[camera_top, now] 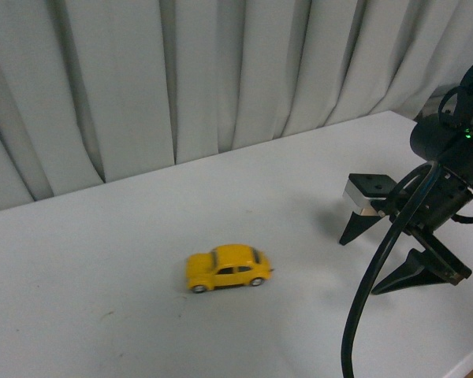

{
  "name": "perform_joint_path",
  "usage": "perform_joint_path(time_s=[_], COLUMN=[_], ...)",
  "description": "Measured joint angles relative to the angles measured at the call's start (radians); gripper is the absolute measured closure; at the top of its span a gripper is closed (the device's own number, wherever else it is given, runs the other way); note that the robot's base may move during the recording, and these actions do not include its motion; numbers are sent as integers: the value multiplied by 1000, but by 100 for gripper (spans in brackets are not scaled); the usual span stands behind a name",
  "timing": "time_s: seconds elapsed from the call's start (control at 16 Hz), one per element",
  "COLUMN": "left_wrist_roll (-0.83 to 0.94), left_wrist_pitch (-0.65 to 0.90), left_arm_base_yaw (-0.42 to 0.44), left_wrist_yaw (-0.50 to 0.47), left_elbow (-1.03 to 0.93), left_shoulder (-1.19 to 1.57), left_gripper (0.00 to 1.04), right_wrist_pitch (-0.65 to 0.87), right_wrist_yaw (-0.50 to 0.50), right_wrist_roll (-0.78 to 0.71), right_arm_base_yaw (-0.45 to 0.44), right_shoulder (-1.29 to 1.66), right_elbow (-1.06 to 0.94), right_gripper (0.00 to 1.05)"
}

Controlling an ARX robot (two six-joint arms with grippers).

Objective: Wind up and store yellow beetle toy

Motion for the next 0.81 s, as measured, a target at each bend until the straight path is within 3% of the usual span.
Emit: perform_joint_path(time_s=[0.81], left_wrist_roll=[0], left_wrist_pitch=[0], left_arm_base_yaw=[0], left_wrist_yaw=[0], left_elbow=[0], left_shoulder=[0], left_gripper=[7], right_wrist_pitch=[1], right_wrist_yaw=[8], right_wrist_roll=[0], right_arm_base_yaw=[12], right_shoulder=[0], right_elbow=[7], right_gripper=[7])
